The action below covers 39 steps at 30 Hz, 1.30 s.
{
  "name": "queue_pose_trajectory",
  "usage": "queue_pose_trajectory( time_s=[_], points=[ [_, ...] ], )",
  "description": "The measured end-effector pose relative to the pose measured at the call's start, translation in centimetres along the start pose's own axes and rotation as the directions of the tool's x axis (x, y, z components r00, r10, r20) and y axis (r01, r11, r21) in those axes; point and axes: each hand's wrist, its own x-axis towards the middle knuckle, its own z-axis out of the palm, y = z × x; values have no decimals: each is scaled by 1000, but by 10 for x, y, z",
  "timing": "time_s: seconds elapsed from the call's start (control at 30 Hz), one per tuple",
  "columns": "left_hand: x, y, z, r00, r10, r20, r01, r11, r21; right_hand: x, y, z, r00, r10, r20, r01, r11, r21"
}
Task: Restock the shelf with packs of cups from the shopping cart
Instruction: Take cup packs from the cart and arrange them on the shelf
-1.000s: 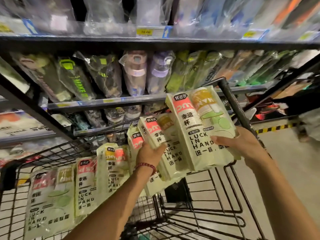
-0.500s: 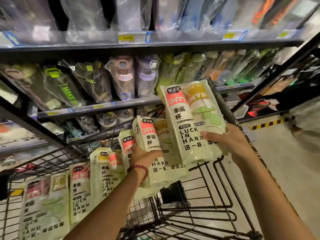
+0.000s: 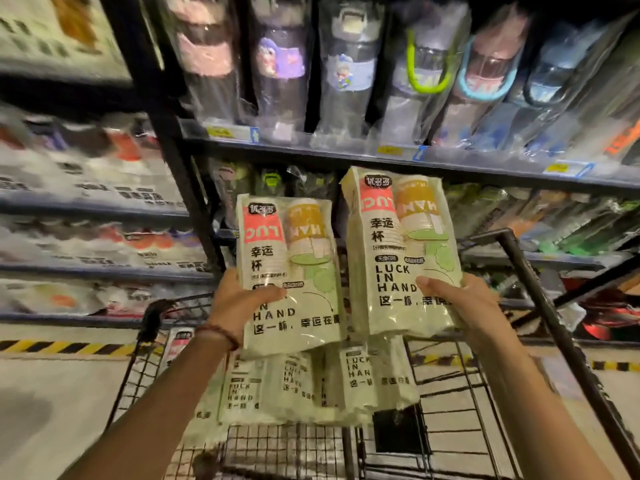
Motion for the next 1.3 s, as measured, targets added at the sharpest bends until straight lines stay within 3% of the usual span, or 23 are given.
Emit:
queue_pose_trajectory(
  time_s=[0.27,0.43,0.73,1.0,1.3],
  points=[
    [-53,38,-193,957,196,-214,-216,974,-74,-42,-38,170,968,-199,155,204,979,-14],
    [-108,39,-352,881,285,-378,-331,942,-62,-110,-47,307,927,-317,200,329,944,-25],
    [-223,38,-618,749,454,-482,-509,861,20,-236,-57,551,862,-405,304,417,909,29],
    [-235,60,-737,679,524,-515,-588,807,45,-264,-90,678,844,-429,324,428,900,77],
    [-126,106,-832,680,542,-494,-583,808,84,-203,-137,795,841,-474,259,450,881,148]
  ],
)
